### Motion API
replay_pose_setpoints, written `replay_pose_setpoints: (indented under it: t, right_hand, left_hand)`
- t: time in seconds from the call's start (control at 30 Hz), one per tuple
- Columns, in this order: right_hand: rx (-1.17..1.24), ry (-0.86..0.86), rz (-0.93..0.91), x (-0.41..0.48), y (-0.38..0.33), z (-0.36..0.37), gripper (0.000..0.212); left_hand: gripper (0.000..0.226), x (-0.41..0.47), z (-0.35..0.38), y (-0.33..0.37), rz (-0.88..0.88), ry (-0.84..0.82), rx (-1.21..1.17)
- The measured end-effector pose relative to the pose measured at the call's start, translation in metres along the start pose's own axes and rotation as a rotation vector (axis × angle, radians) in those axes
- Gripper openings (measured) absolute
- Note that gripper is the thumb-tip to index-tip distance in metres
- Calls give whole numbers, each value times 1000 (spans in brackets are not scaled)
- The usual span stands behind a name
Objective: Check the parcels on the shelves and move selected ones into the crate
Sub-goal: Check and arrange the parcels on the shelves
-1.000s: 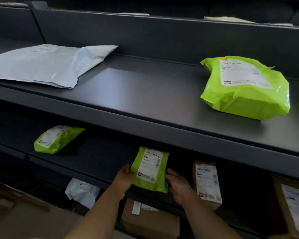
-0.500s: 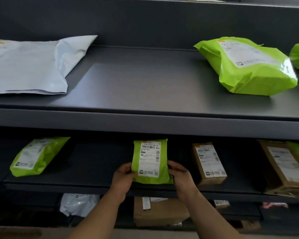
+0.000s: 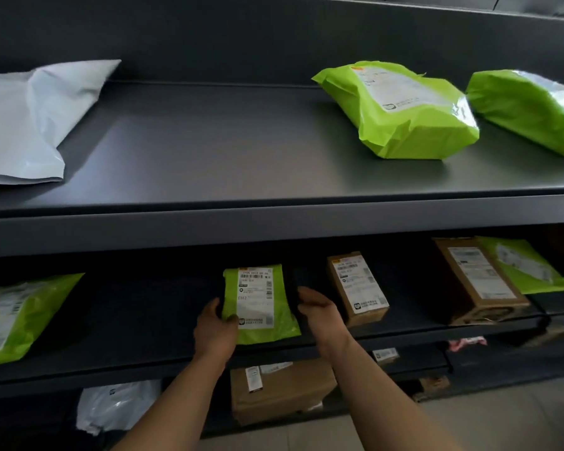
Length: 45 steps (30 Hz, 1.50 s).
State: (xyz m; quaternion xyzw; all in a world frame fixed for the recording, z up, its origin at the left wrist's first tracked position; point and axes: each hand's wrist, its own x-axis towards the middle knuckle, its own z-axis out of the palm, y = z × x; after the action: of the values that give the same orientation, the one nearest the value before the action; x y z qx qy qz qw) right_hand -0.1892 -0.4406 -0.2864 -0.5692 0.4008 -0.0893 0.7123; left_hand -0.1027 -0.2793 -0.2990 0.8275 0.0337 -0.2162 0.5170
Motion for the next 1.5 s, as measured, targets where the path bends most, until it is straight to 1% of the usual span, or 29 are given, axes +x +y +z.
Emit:
replay_pose_setpoints:
  t: [0.07, 0.1, 0.13, 0.17, 0.23, 0.33, 0.4, 0.5, 0.6, 0.73, 0.9, 1.03, 1.13, 1.2, 1.27, 1.37, 1.5]
  right_hand:
    - [2, 101, -96, -3, -14, -19, 31]
    - [15, 148, -150, -5, -22, -31, 27]
    - [21, 208, -195, -4, -28, -42, 23]
    - [20, 272, -221, -3, -34, -55, 22]
    - [28, 375, -215, 2, -39, -84, 21]
    - [-14, 438, -159, 11, -41, -123, 29]
    - [-39, 372, -83, 18, -35, -139, 32]
    - [-44, 219, 16, 29, -20, -151, 34]
    - [-82, 72, 56, 37, -11, -159, 30]
    - [-20, -34, 111, 45, -13, -177, 29]
    - [44, -114, 137, 58, -5, -197, 46]
    - [79, -201, 155, 63, -7, -202, 45]
    - [91, -237, 157, 66, -8, -202, 47]
    - [80, -250, 146, 67, -8, -201, 44]
    - [76, -275, 138, 67, -7, -199, 37]
    - [85, -326, 146, 67, -6, -198, 31]
    - [72, -334, 149, 62, -11, -199, 28]
  left_hand:
    - [57, -2, 9, 11, 113, 106, 133]
    - [55, -6, 16, 19, 177, 135, 155]
    - [52, -10, 25, 27, 226, 130, 144]
    - [49, -15, 36, 35, 263, 93, 104]
    - [43, -23, 60, 49, 250, -53, -2]
    - [46, -34, 100, 61, 107, -306, -78]
    - [50, -41, 124, 63, 19, -412, -82]
    - [53, -46, 152, 62, -49, -462, -18]
    - [54, -48, 168, 61, -94, -433, -21]
    - [57, -47, 175, 60, -135, -377, -97]
    - [52, -52, 179, 56, -144, -350, -210]
    - [49, -57, 183, 50, -134, -329, -274]
    - [45, -64, 185, 50, -113, -303, -340]
    - [43, -67, 187, 48, -112, -282, -372]
    - [39, -67, 190, 47, -118, -259, -387]
    - [35, -64, 196, 44, -153, -207, -403]
    - [38, -61, 201, 42, -166, -139, -377]
